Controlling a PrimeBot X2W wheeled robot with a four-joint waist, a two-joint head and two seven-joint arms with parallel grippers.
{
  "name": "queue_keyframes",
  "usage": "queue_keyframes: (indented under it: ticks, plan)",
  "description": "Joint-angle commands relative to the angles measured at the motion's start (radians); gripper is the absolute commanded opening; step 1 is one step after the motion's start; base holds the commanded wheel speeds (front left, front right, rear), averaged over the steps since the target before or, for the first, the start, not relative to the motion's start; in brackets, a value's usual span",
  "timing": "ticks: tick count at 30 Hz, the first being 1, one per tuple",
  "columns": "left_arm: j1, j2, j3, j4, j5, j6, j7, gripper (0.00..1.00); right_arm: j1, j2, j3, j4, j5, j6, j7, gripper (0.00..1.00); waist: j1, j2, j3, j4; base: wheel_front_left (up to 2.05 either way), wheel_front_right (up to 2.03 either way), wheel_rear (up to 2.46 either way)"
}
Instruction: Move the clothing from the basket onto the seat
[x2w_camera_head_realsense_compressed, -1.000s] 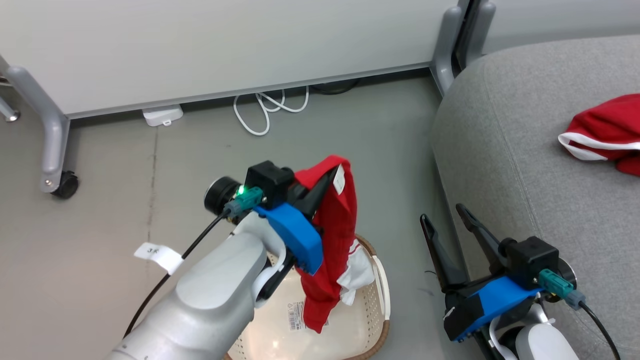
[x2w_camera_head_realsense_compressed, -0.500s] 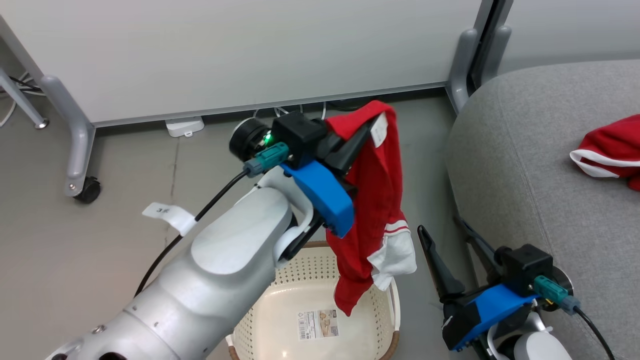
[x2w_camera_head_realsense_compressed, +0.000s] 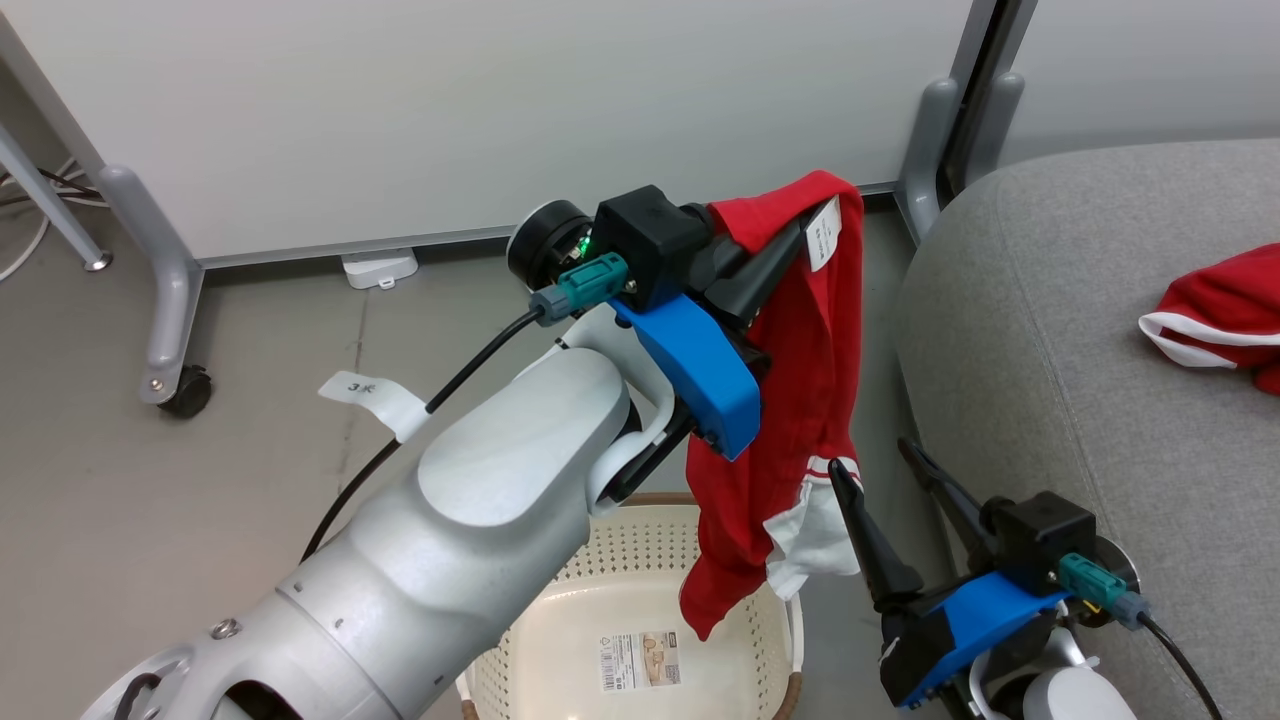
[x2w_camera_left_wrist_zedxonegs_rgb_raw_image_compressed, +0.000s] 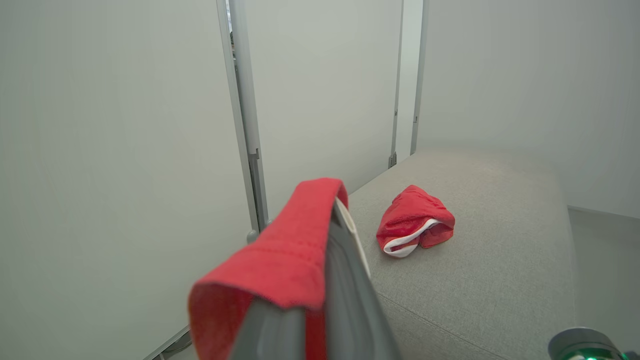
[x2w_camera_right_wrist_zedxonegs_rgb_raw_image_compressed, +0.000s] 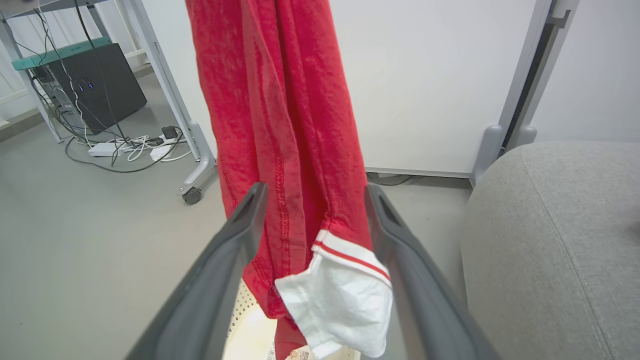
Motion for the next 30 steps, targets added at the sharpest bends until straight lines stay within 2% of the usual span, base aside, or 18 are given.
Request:
queue_keyframes:
  ticks: [1,8,16,30]
  plan:
    - [-0.006,-0.002,-0.005,0.002,-0.006,-0.001,-0.003,0.00,0.010,0.000,-0.001,0.003,0.003,0.000,0.001,1.00,0.0000,0.0000,-0.001,0.000,0.00,0.00,0.00]
    - [0.007,-0.008,-0.027,0.005,-0.023,-0.001,-0.004,0.00,-0.040,0.000,-0.006,0.020,0.021,0.000,0.019,1.00,0.0000,0.0000,0.004,0.002,0.00,0.00,0.00]
    - [-0.006,-0.012,-0.045,0.012,-0.031,-0.001,-0.004,0.00,-0.134,0.000,0.018,0.092,-0.010,0.000,0.061,1.00,0.0000,0.0000,0.011,0.003,0.00,0.00,0.00]
    - [-0.019,-0.017,-0.082,0.016,-0.056,-0.001,-0.006,0.00,-0.337,0.000,0.055,0.319,-0.010,0.000,0.068,1.00,0.0000,0.0000,0.011,0.016,0.00,0.00,0.00]
